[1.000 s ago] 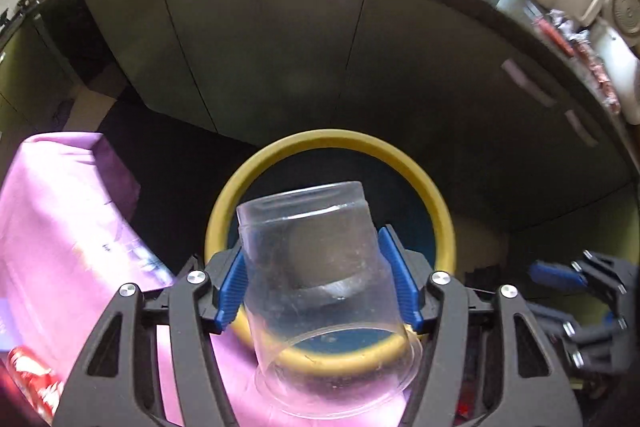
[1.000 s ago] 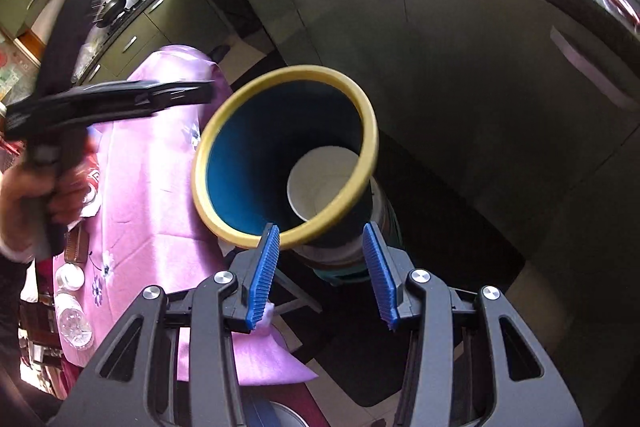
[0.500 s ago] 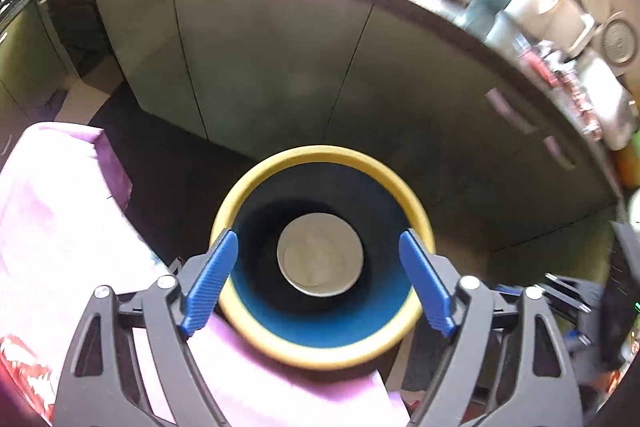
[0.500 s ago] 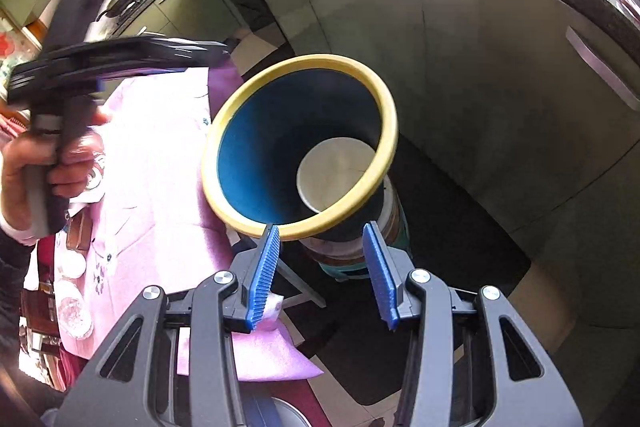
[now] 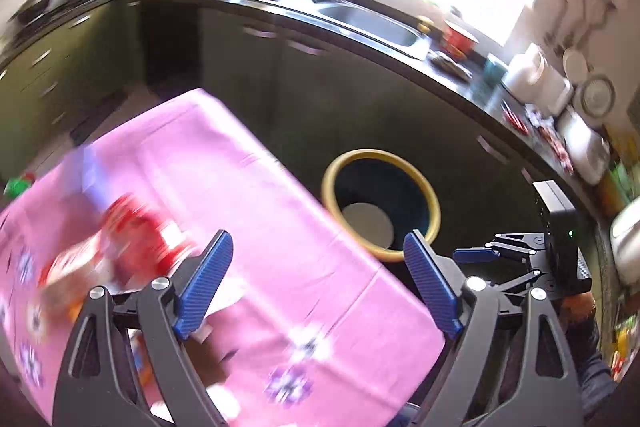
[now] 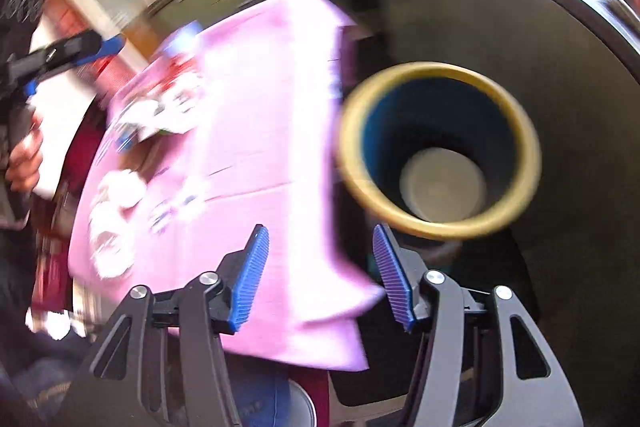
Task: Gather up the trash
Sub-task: 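Grasp the Nongfu Spring water bottle with the right tool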
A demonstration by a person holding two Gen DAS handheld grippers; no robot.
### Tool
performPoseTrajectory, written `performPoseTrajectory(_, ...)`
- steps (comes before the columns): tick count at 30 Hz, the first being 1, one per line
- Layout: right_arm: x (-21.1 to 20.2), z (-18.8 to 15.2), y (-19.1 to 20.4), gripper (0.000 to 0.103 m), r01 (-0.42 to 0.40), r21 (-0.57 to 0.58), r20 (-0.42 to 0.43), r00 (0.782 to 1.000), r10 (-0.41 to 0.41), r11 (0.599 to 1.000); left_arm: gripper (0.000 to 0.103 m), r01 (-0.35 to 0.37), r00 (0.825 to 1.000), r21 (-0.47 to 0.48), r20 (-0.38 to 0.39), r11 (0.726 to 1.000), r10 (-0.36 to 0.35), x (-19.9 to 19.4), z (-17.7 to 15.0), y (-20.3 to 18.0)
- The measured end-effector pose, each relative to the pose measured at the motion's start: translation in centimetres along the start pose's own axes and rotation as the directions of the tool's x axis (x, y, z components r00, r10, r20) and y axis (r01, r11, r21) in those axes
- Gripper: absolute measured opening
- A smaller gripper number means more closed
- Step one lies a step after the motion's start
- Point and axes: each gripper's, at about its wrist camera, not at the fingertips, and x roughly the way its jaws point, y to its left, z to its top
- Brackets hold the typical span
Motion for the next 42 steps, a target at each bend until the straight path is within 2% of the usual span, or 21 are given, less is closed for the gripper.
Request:
performPoseTrajectory(4, 1.0, 1.5, 6.5, 0.058, -0.140, -0.211, -0.072, 0.989, 0.128, 0.967, 0.083, -0.074, 0.996, -0.120, 0.048, 0.990, 0.080, -4.7, -4.3, 4.9)
performPoseTrajectory(7, 1.8, 2.0, 11.5, 0.066, -0.239, -0.339, -0.139, 0.969, 0.202, 0.910, 0.085, -0.144, 0.983, -0.240, 0.076, 0.960, 0.167, -8.4, -8.3, 9.1)
performPoseTrajectory(9, 2.8, 2.2, 14.9, 0.066, -0.288, -0.421, -0.194, 0.955, 0.225, 0.860, 0.085, -0.166, 0.976, -0.296, 0.086, 0.941, 0.199, -10.2, -10.1, 11.1)
performPoseTrajectory(15, 6.6, 1.7, 22.2, 0.066, -0.341, -0.567, -0.317, 0.931, 0.183, 0.750, 0.087, -0.240, 0.946, -0.440, 0.093, 0.865, 0.310, -14.6, -16.1, 15.4)
performPoseTrajectory(19, 9.9, 1.2, 25.4, 0.066, -0.325, -0.629, -0.372, 0.923, 0.094, 0.706, 0.088, -0.264, 0.929, -0.497, 0.100, 0.827, 0.356, -16.6, -18.8, 17.0)
performPoseTrajectory(23, 12.6, 0.5, 27.5, 0.067, -0.310, -0.675, -0.404, 0.915, 0.017, 0.669, 0.088, -0.262, 0.921, -0.541, 0.107, 0.799, 0.375, -17.6, -20.8, 18.2)
performPoseTrajectory(31, 15.7, -0.4, 29.3, 0.067, -0.298, -0.703, -0.432, 0.900, -0.054, 0.646, 0.088, -0.239, 0.929, -0.569, 0.100, 0.786, 0.356, -17.5, -22.4, 19.5)
performPoseTrajectory(36, 16.0, -0.4, 29.2, 0.064, -0.306, -0.684, -0.441, 0.897, -0.041, 0.662, 0.088, -0.235, 0.934, -0.567, 0.094, 0.790, 0.345, -17.0, -22.4, 19.6)
performPoseTrajectory(39, 15.4, -0.7, 28.5, 0.064, -0.331, -0.653, -0.461, 0.887, -0.010, 0.681, 0.088, -0.233, 0.936, -0.560, 0.092, 0.795, 0.339, -16.7, -22.2, 19.5)
performPoseTrajectory(42, 14.5, -0.4, 27.8, 0.064, -0.340, -0.631, -0.456, 0.890, 0.022, 0.697, 0.088, -0.231, 0.939, -0.545, 0.093, 0.806, 0.332, -16.5, -21.9, 19.0)
